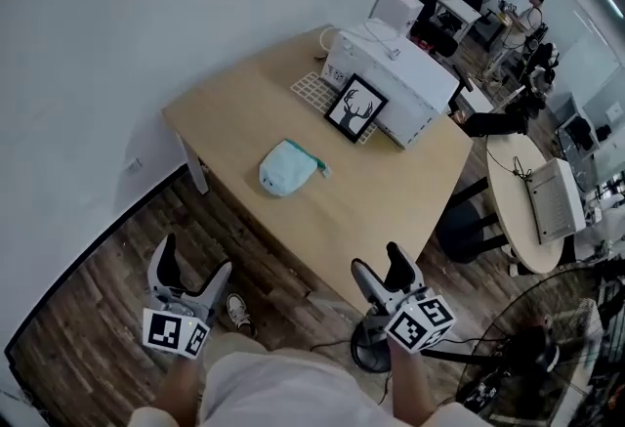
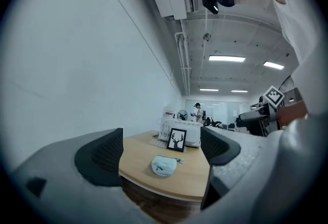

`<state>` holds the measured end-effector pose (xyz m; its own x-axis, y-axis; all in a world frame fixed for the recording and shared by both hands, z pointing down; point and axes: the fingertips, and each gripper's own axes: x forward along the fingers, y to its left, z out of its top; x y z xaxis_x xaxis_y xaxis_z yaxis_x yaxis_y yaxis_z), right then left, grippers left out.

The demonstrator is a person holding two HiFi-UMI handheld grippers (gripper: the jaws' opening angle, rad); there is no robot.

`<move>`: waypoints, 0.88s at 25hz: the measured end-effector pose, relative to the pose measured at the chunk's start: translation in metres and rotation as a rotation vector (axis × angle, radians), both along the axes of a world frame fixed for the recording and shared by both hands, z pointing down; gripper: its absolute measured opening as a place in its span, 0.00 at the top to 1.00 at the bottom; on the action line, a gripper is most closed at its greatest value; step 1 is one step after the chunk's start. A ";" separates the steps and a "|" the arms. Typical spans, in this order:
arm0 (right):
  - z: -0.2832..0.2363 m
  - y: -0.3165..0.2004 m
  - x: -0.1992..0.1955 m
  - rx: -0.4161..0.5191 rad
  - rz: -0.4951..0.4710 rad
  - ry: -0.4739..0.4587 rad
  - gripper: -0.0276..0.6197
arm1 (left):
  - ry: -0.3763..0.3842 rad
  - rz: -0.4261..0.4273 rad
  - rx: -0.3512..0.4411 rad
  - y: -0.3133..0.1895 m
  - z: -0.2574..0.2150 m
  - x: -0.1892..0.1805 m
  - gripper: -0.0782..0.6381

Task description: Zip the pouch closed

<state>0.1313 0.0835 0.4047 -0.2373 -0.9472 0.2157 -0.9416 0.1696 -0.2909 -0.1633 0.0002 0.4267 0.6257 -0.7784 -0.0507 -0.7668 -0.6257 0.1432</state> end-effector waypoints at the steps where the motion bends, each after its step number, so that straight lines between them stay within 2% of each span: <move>1: -0.002 -0.013 -0.004 -0.006 0.004 0.006 0.36 | -0.001 0.010 -0.001 -0.014 0.001 -0.004 0.24; 7: 0.020 -0.066 -0.021 -0.065 0.023 -0.048 0.36 | -0.012 0.053 -0.021 -0.082 0.009 -0.010 0.24; 13: 0.047 -0.100 -0.010 -0.122 0.042 -0.077 0.36 | -0.026 0.088 -0.047 -0.115 0.017 0.011 0.24; 18: 0.085 -0.142 0.007 -0.178 0.021 -0.118 0.36 | -0.036 0.067 -0.051 -0.139 0.011 0.028 0.24; 22: 0.127 -0.175 0.015 -0.245 0.004 -0.171 0.36 | -0.092 0.100 -0.029 -0.148 0.003 0.050 0.24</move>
